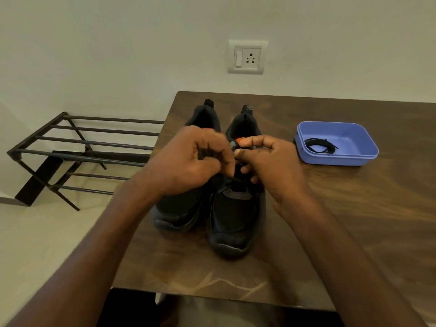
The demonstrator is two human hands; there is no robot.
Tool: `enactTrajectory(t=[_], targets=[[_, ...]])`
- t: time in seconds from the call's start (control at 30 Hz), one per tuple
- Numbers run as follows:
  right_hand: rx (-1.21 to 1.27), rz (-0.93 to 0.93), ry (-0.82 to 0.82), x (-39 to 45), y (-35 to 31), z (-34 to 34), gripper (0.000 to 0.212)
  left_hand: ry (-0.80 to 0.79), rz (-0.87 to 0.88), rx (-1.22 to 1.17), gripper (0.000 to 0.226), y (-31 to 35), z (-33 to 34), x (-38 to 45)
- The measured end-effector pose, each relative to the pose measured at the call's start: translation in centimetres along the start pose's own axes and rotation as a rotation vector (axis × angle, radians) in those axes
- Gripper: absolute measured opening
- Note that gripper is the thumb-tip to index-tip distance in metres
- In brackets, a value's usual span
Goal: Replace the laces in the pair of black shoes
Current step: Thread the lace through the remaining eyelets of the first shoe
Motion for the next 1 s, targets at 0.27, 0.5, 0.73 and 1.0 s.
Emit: enactTrajectory(t=[0.27, 0.5, 0.73, 1.0], targets=[[0.462, 0.177, -0.119, -0.5, -0.1, -1.4, 0.018, 0.435, -0.210, 0.292, 0.021, -2.0, 0.1, 1.4], [-0.308, -0.091, 0.101, 0.4, -1.0, -4.0, 0.007, 0.285, -0.384, 0.248, 0.013, -3.3, 3.0, 1.8], [-0.284, -0.053, 0.102, 1.2, -0.1, -5.0, 0.034, 0.290, -0.453, 0.210, 0.013, -3.9, 1.2, 1.0], [0.378, -0.112, -0.209, 0.0, -2.3, -2.7, 0.025, 0.658, -0.322, -0.616, 0.037, -2.9, 1.4, 1.5]])
Point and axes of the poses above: each hand's wrist, its own x-axis towards the middle knuckle, its own z-axis out of the palm, y = z × x, the point moved 6 cm from there along x, towards the middle knuckle, and after that the axes turned 10 degrees about z, right-handed, at the moved point
